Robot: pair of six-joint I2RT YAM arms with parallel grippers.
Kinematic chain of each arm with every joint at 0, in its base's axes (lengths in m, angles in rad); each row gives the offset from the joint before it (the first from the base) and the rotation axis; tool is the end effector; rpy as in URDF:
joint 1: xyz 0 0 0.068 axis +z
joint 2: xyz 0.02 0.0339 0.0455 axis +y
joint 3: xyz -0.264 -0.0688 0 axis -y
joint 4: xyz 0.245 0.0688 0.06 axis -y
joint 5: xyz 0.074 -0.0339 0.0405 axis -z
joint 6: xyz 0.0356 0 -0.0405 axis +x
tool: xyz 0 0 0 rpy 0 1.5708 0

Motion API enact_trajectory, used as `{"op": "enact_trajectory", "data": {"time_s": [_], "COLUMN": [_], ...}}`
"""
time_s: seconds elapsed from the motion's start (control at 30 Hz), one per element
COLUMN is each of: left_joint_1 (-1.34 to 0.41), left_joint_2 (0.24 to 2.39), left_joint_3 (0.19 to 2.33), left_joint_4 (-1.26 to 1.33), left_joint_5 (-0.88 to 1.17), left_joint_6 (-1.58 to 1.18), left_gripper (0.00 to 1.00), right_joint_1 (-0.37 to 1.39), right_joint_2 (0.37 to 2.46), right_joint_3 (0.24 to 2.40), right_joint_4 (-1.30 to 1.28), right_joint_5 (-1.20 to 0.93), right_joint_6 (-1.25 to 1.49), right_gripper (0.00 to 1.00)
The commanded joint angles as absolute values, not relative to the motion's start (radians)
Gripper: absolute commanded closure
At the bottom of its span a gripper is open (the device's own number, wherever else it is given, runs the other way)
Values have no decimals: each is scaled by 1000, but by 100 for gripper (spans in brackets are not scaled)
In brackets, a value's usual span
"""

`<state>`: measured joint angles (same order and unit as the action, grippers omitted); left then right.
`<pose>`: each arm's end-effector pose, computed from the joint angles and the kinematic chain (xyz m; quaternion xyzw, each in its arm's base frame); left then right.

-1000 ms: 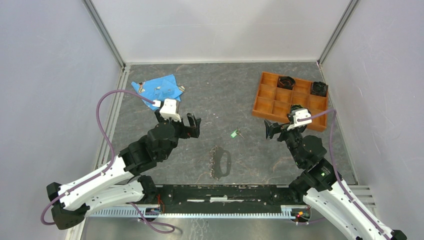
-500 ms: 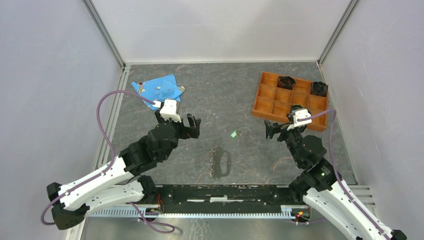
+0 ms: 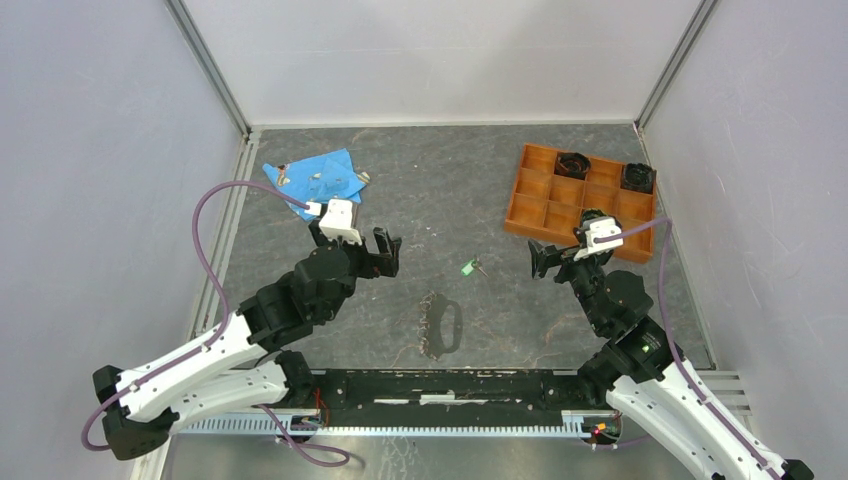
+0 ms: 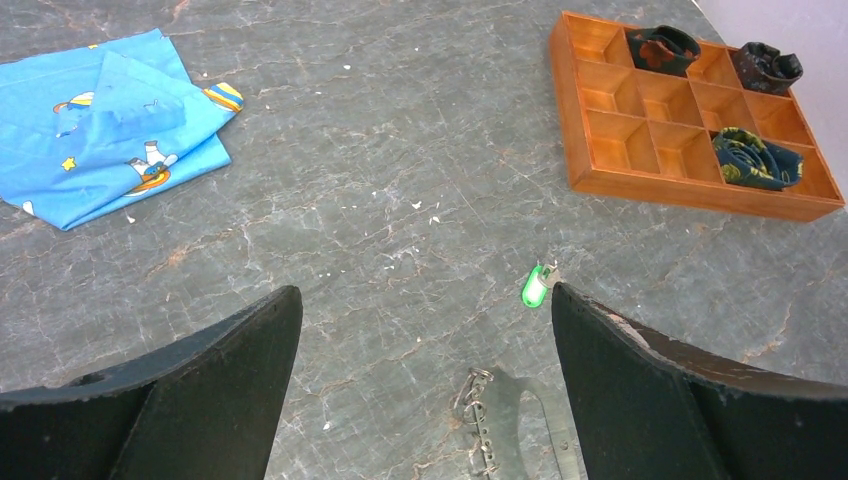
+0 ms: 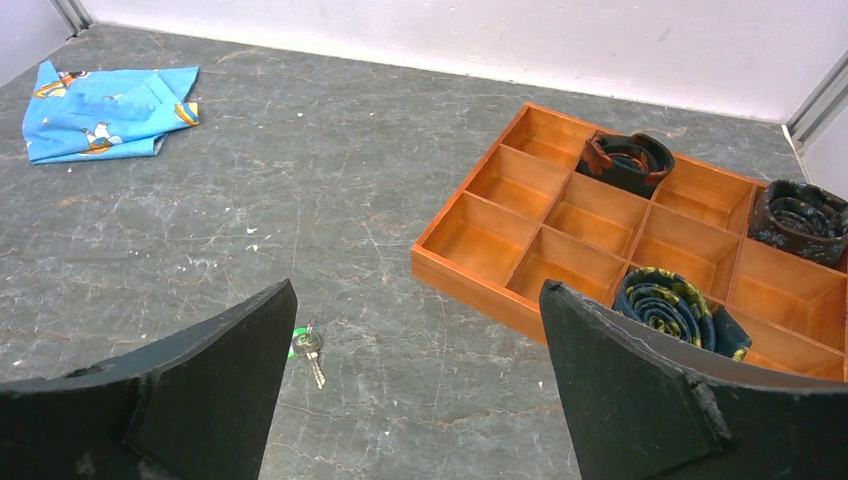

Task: Remove the keys from the keyring

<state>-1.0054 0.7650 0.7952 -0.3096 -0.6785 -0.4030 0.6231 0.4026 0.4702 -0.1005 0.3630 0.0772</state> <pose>0.1102 -0.1319 0.3356 0.0322 0.7787 -0.1648 0.6046 0.1087 0.0625 0.2898 -0.0697 0.7145 0.1128 0.6870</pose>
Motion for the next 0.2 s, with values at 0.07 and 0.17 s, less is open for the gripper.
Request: {"op": "enact_trajectory", "data": {"time_s": [0.07, 0.17], "left_joint_1": [-1003, -1003], "left_joint_2": [759, 754], "left_joint_3": [791, 787], "left_joint_4": [-293, -292], "left_joint_5": [-685, -682], "left_joint_6": [-388, -388], "left_gripper": [0, 0], "right_joint_1": [620, 620], "right_joint_2": [401, 400], "right_joint_3": [491, 492], "right_joint_4": [-83, -85], "right_joint_5": [357, 357], "right_joint_6": [66, 66], "right_gripper": [2, 2]}}
